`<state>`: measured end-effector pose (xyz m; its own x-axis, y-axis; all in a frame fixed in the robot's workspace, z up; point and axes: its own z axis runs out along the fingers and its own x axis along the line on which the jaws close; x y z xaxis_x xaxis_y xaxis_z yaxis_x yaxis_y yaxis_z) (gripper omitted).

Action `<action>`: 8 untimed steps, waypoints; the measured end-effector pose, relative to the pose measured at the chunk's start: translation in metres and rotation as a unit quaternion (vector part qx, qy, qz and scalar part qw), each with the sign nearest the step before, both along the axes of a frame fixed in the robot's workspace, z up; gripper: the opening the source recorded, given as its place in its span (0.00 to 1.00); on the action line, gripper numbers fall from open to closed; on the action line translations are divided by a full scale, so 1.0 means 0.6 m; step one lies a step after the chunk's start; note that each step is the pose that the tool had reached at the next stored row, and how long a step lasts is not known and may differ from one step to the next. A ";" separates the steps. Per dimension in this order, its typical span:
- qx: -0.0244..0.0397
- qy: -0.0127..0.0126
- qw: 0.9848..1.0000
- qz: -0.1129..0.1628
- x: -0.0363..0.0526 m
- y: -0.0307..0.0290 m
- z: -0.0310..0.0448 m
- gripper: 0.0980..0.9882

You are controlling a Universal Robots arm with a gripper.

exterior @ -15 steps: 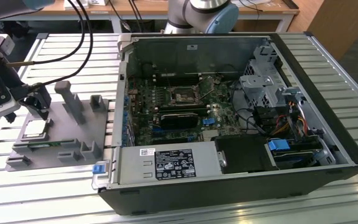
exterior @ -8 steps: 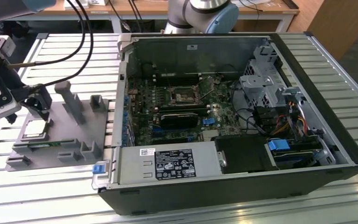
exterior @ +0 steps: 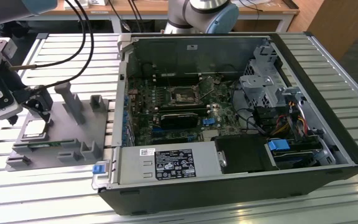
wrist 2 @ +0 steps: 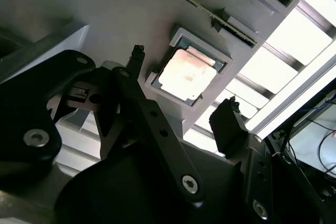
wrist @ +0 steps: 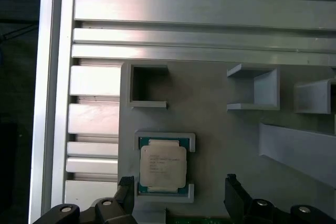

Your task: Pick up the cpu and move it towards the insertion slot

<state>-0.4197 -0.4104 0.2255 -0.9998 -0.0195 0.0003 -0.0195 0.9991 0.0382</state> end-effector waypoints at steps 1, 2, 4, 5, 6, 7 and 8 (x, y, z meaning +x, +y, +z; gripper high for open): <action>0.000 0.000 1.000 0.000 0.000 0.0000 -0.001 0.76; 0.000 0.000 1.000 0.000 0.000 0.0000 -0.001 0.76; 0.000 0.000 1.000 0.000 0.000 0.0000 -0.003 0.76; 0.000 0.000 1.000 0.000 0.000 0.0000 -0.003 0.76; 0.000 0.000 1.000 0.000 0.000 0.0000 -0.004 0.76; 0.000 0.000 1.000 0.000 0.000 0.0000 -0.004 0.76; 0.000 0.000 1.000 0.000 0.000 0.0000 -0.005 0.76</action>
